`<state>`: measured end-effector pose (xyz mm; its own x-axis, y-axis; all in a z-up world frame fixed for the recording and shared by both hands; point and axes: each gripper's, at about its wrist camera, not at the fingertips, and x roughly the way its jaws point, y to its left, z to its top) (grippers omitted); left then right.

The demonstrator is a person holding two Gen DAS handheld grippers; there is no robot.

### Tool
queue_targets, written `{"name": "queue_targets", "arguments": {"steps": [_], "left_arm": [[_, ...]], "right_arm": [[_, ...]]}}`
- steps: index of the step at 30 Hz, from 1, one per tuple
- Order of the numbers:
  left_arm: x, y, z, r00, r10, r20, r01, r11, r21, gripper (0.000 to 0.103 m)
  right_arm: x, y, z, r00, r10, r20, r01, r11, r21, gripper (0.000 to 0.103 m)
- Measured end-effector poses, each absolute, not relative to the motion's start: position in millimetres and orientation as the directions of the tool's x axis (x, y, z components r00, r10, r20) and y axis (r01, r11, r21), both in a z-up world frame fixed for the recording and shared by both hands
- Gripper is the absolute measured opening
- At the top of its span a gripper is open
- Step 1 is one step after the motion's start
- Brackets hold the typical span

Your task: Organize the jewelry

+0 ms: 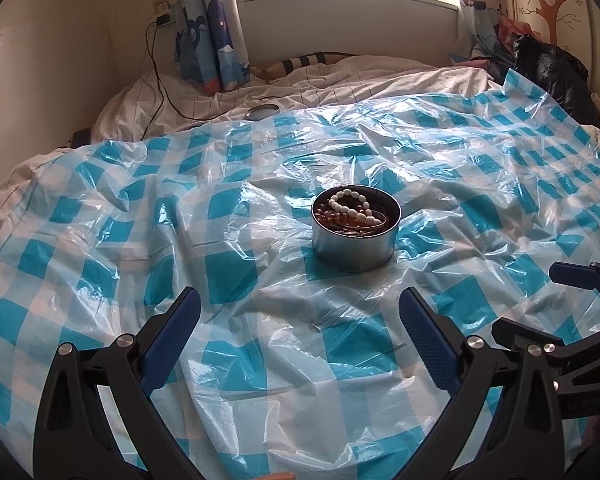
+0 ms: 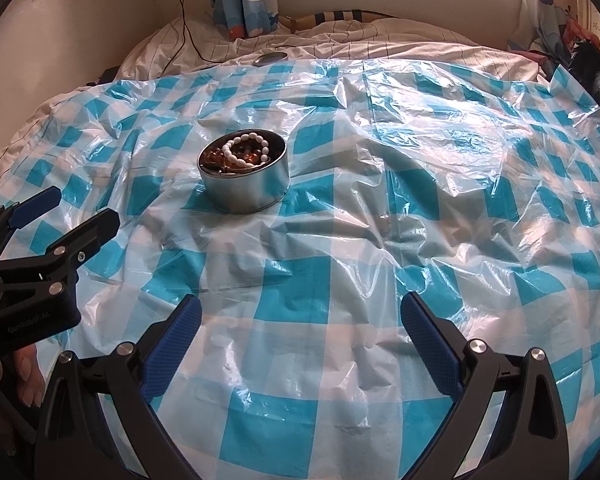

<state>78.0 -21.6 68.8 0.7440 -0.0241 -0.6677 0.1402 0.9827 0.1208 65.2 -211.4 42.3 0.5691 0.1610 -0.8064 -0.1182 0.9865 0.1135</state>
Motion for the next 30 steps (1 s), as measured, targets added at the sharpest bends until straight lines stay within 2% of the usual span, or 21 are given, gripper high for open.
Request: {"name": "queue_targets", "arguments": {"steps": [15,30], "left_arm": [[77,-10,71,0.739,-0.026,-0.673,0.118,0.989,0.092,0.095],[69,-2,89,0.751,-0.030,-0.659,0.104,0.992,0.073,0.095]], "right_arm": [[73,-208,51,0.586,0.083,-0.806,-0.041,0.996,0.073,0.096],[65,-195,62,0.578,0.076,-0.813,-0.065,0.997,0.047,0.096]]}}
